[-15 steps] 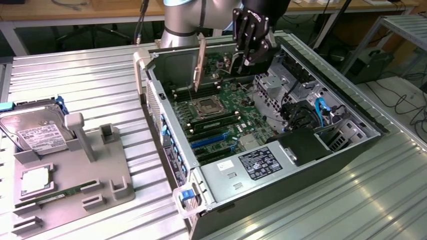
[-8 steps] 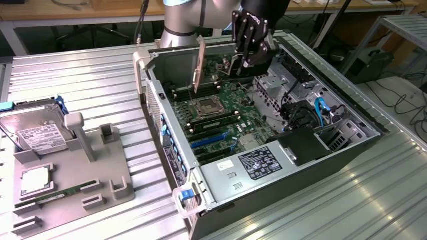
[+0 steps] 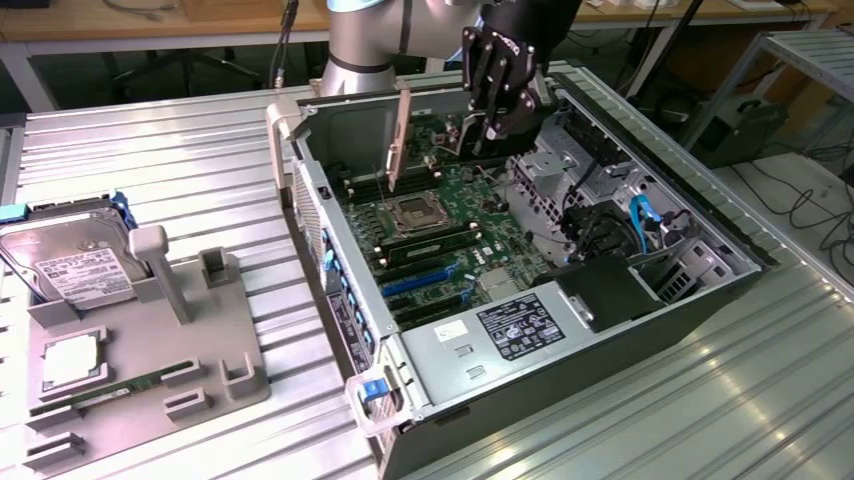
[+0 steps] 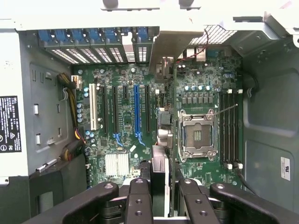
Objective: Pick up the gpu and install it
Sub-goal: 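Insert the gpu into the slot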
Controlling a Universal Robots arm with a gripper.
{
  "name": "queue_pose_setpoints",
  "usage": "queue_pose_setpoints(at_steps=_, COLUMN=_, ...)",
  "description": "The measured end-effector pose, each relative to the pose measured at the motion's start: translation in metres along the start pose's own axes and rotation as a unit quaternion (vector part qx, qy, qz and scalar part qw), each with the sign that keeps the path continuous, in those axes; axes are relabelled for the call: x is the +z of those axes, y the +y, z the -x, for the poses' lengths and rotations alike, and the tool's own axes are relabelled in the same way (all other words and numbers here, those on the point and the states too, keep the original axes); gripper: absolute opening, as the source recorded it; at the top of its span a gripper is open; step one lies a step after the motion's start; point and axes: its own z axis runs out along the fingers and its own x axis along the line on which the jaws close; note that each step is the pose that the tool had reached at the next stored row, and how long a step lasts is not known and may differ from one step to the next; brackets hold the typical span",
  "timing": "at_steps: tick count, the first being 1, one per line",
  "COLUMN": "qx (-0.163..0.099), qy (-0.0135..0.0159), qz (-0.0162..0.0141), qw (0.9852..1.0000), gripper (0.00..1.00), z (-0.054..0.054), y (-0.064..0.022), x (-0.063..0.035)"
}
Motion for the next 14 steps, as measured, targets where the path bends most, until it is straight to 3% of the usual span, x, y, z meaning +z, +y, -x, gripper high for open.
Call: queue_pose_setpoints(at_steps=14, qx=-0.001, qy=-0.0001, qz=0.0000, qw=1.0000, gripper=0.27, z=0.0000, y=-0.0001, x=0.0006)
